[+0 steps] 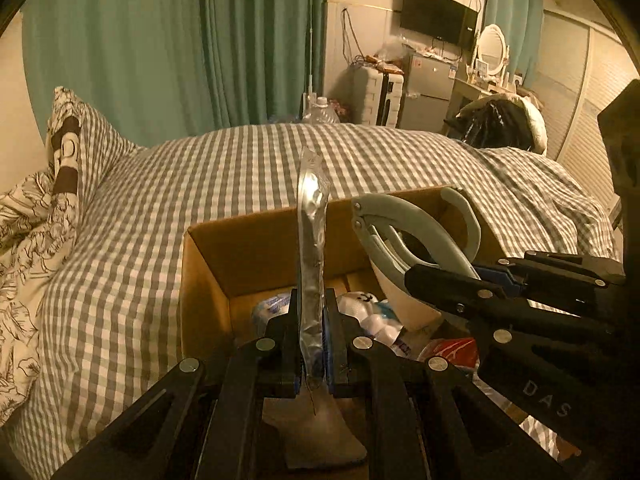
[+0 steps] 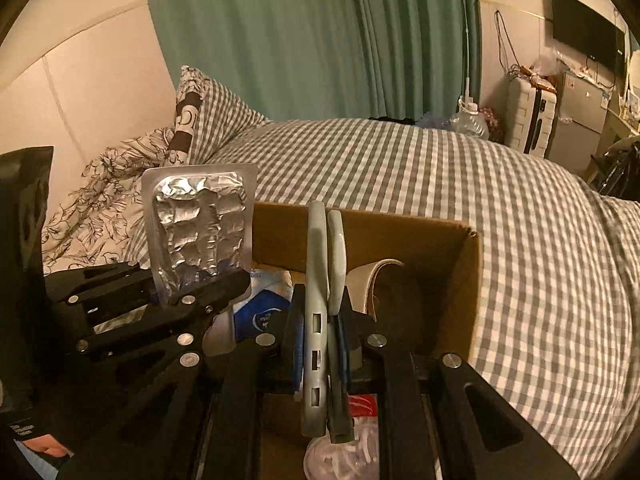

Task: Organize objects
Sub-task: 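Drop the blister pack and clip into the box by opening both tools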

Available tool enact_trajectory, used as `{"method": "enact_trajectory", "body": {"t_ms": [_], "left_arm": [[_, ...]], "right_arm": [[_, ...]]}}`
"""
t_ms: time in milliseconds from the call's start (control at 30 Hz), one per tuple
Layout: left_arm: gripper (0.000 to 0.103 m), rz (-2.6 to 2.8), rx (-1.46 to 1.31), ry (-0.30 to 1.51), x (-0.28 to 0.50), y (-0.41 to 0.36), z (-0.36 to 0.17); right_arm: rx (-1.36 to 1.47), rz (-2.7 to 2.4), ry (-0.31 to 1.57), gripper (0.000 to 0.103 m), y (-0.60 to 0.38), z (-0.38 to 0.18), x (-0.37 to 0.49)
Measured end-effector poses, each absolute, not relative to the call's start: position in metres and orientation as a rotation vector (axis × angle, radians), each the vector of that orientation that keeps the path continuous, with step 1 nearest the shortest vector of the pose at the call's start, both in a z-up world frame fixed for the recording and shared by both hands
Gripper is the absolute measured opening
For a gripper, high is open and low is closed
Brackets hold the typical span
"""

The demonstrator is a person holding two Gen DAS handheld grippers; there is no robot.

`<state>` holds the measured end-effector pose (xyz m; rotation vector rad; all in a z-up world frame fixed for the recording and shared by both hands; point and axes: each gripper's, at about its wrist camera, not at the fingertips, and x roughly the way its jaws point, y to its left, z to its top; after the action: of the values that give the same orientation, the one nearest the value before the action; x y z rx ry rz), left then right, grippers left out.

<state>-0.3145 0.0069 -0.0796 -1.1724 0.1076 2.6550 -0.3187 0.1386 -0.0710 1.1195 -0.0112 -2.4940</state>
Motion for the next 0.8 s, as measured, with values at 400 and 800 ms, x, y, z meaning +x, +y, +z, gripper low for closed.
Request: {"method": "enact_trajectory", "body": {"t_ms": [400,800], "left_arm": [[0.07,2.693,-1.177,0.107,-0.305,0.007,-0.072],[0.094,2.859,-0.941,0.073,-0.246,0.011,0.014]], "right_arm": [[1.101,-2.499,-0.141,0.041,0.158,-0.054,-0.314],[0.909,-2.684,-0.141,0.068,0.193,0.045,-0.254]]}}
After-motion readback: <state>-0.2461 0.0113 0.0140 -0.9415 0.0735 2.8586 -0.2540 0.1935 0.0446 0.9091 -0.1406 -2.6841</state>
